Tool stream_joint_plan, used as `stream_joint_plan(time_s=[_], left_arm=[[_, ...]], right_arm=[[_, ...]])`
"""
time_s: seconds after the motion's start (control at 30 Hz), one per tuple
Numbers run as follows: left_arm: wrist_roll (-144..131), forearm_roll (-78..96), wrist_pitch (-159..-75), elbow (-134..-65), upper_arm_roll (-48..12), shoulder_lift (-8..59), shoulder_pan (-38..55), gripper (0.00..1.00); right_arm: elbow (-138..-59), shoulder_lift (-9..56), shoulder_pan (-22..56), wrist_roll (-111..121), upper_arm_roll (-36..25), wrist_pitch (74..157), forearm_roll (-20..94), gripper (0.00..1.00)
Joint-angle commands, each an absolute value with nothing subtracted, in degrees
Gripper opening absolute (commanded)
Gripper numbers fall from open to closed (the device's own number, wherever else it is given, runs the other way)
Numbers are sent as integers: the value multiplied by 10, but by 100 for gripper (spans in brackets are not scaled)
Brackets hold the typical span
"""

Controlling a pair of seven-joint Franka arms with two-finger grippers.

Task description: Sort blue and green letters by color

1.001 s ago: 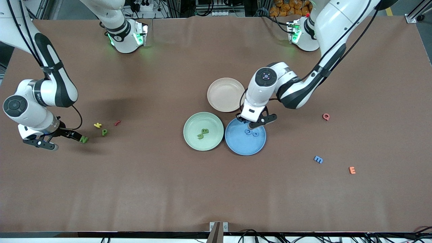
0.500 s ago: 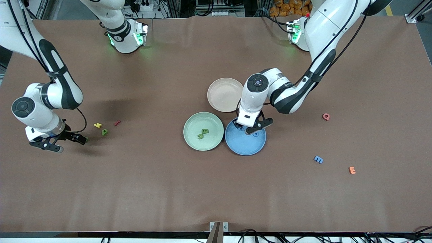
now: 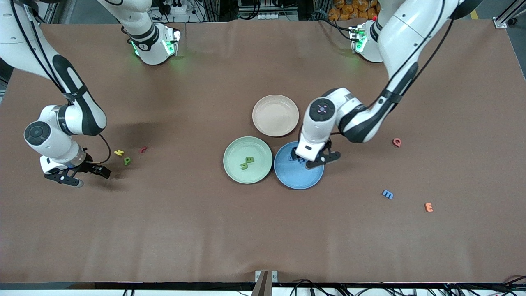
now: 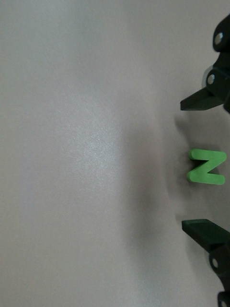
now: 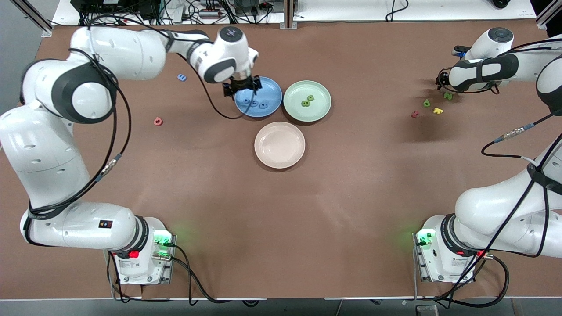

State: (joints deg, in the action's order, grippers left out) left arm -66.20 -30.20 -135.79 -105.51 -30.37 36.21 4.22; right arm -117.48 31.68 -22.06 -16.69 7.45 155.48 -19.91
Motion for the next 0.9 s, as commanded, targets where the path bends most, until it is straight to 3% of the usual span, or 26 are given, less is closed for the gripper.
stream_joint_plan(time_s=[0.0,0.87], left_arm=[[-584,-310,-1346,-1057,-308,357,-2,100],[-87,-316,-1348,-1054,-293,372,-169,100]], right_arm=[[-1189,309,-224,-182,79,1561,-203,100],[-1243,287,-236,-181,79,1593,-204,100]])
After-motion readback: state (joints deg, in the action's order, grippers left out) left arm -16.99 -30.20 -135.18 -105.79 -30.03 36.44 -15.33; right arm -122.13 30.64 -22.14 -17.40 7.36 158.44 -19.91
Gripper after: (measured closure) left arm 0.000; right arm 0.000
